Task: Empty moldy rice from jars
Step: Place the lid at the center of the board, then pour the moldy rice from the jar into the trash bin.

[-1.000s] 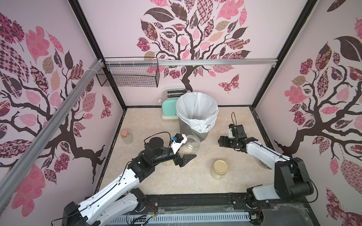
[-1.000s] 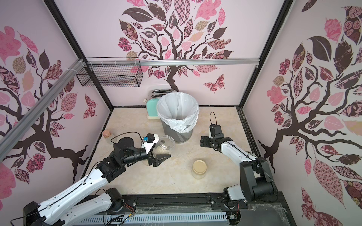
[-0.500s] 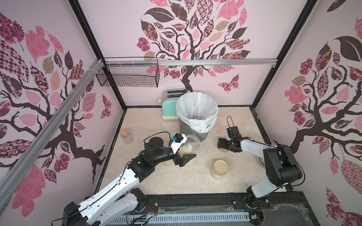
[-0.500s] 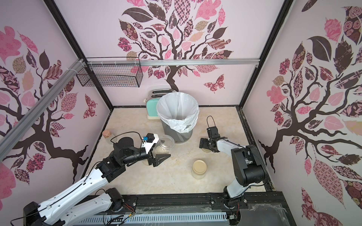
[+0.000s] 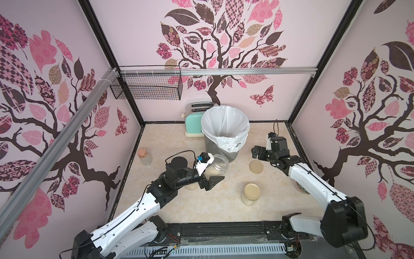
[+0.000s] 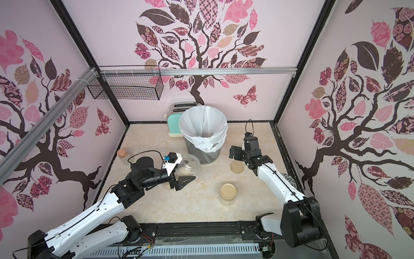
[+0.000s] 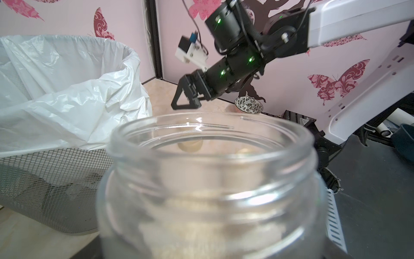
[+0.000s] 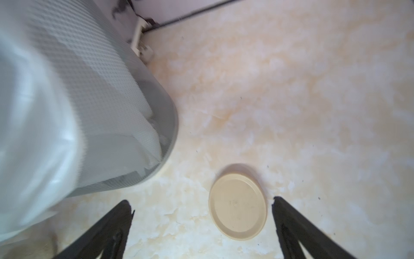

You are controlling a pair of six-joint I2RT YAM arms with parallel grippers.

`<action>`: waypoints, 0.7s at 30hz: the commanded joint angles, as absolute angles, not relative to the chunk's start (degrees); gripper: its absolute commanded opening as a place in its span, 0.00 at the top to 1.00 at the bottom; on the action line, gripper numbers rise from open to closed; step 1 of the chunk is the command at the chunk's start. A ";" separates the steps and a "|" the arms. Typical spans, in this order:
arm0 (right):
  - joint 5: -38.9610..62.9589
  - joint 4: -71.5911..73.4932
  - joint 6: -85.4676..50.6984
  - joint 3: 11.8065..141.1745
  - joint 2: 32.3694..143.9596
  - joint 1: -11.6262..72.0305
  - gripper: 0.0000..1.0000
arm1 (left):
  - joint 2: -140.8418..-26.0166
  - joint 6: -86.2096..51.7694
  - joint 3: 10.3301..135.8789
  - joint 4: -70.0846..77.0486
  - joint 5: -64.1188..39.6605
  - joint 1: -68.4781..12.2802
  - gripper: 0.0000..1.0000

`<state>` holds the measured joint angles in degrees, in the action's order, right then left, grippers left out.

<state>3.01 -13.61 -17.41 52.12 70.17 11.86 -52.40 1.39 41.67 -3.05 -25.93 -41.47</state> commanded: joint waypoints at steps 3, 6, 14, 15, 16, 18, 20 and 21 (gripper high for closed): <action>12.26 -20.20 -12.32 58.78 62.98 11.50 0.01 | -52.41 2.02 43.53 1.89 -26.46 -40.58 0.44; 16.12 -22.00 -12.21 62.17 60.83 11.59 0.01 | -53.05 2.11 44.81 1.98 -26.93 -39.78 0.44; 27.35 -24.47 -11.95 72.26 61.53 11.52 0.01 | -57.26 5.31 51.57 0.29 -28.88 -36.69 0.44; 28.31 -24.73 -11.86 73.49 61.88 11.51 0.01 | -58.20 6.09 52.87 -0.12 -29.16 -36.12 0.44; 29.15 -24.95 -11.72 74.91 62.25 11.52 0.01 | -59.28 6.85 54.51 -0.52 -29.74 -35.39 0.44; 30.09 -25.21 -11.60 76.86 62.90 11.51 0.01 | -61.71 7.47 57.81 -0.62 -31.29 -33.50 0.44; 30.90 -24.93 -11.55 78.43 63.40 11.54 0.01 | -64.55 7.85 61.53 -0.59 -33.09 -31.16 0.44; 31.48 -24.55 -11.60 78.88 63.65 11.53 0.01 | -65.85 8.16 63.13 -0.61 -33.62 -30.21 0.44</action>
